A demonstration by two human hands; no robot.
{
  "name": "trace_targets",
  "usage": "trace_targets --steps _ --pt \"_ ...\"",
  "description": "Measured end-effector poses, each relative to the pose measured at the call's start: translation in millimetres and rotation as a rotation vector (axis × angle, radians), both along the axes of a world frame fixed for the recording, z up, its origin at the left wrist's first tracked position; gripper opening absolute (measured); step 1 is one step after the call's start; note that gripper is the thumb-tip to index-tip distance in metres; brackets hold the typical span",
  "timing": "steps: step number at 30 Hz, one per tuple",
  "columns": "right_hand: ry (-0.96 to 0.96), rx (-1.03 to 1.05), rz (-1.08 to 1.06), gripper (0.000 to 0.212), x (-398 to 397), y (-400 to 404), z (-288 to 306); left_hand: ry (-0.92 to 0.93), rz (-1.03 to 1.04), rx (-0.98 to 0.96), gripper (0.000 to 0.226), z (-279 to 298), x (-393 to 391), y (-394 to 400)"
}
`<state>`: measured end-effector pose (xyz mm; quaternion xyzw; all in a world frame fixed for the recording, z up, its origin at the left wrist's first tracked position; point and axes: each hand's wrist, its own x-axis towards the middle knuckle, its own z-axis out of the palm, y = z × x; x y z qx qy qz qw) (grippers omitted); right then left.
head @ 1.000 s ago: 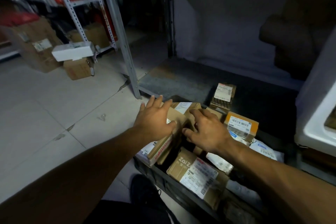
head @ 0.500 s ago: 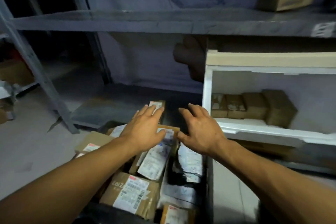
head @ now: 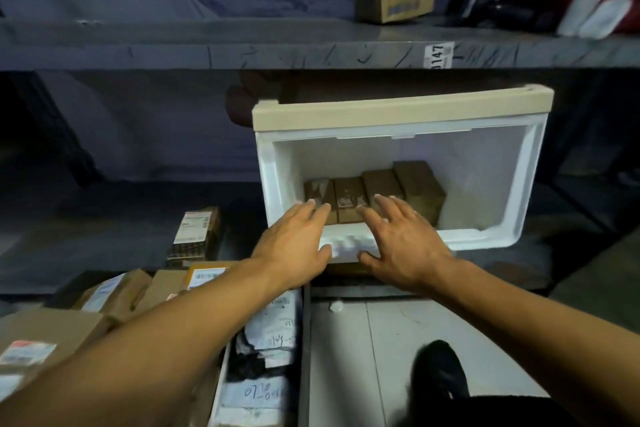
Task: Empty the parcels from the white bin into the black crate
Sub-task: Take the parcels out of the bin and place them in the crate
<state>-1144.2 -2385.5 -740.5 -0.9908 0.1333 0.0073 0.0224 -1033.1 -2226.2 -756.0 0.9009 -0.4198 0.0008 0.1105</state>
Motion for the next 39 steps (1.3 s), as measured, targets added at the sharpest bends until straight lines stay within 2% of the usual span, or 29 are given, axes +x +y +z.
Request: trace_targets --steps 8,15,18,19,22,24,27,29,34,36,39 --pt "0.077 0.049 -0.133 0.072 38.0 -63.6 -32.3 0.011 0.010 0.012 0.067 -25.5 32.2 -59.9" --pt "0.086 0.174 -0.349 0.067 76.1 -137.5 -66.2 0.048 0.036 0.082 0.057 -54.3 69.4 -122.5" --pt "0.098 0.164 -0.412 0.063 90.3 -167.4 -69.2 0.080 0.027 0.099 0.053 -63.2 82.2 -145.5" --pt "0.082 0.151 -0.427 0.065 94.3 -174.8 -69.9 0.088 0.023 0.105 0.053 -66.3 85.2 -151.8" --pt "-0.035 0.081 -0.420 0.090 108.2 -188.7 -71.3 0.073 0.030 0.106 0.054 -75.2 95.4 -167.4" --pt "0.009 0.074 -0.427 0.094 118.5 -195.5 -72.3 0.052 0.044 0.091 0.057 -79.1 102.0 -176.9" --pt "0.021 0.165 -0.500 0.079 133.9 -204.2 -74.3 0.084 0.066 0.089 0.057 -85.2 106.9 -186.4" --pt "0.001 0.151 -0.514 0.067 145.7 -212.9 -82.4 0.119 0.081 0.095 0.054 -92.8 106.0 -189.4" --pt "0.026 0.067 -0.531 0.067 154.9 -223.1 -93.8 0.205 0.149 0.074 0.056 -104.6 103.4 -190.5" --pt "0.070 -0.010 -0.504 0.073 154.8 -227.8 -97.6 0.207 0.186 0.051 0.057 -105.1 105.0 -189.9" --pt "0.044 0.041 -0.532 0.087 155.4 -224.6 -95.7 0.210 0.190 0.043 0.056 -105.3 103.1 -189.7"
